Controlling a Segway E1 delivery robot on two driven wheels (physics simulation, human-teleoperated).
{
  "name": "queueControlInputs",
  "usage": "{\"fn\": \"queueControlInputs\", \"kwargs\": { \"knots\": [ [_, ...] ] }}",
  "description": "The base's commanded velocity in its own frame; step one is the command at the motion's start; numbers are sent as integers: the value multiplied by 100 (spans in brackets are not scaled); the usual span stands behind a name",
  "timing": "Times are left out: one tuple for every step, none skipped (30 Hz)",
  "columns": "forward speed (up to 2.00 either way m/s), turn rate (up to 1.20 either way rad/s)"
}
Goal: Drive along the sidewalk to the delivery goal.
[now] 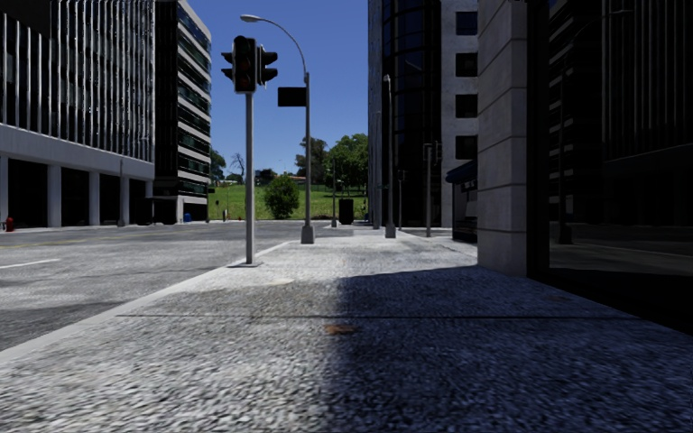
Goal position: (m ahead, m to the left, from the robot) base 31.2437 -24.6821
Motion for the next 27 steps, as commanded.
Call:
{"fn": "queueControlInputs", "kwargs": {
  "knots": [
    [200, 0],
    [200, 0],
    [200, 0],
    [200, 0],
    [200, 0],
    [200, 0],
    [200, 0],
    [200, 0],
    [200, 0],
    [200, 0],
    [200, 0],
    [200, 0],
    [200, 0],
    [200, 0],
    [200, 0],
    [200, 0],
    [200, 0],
    [200, 0],
    [200, 0],
    [200, 0],
    [200, -15],
    [200, -15],
    [200, -21],
    [200, -22],
    [200, -23],
    [200, -23],
    [200, -23]
  ]
}}
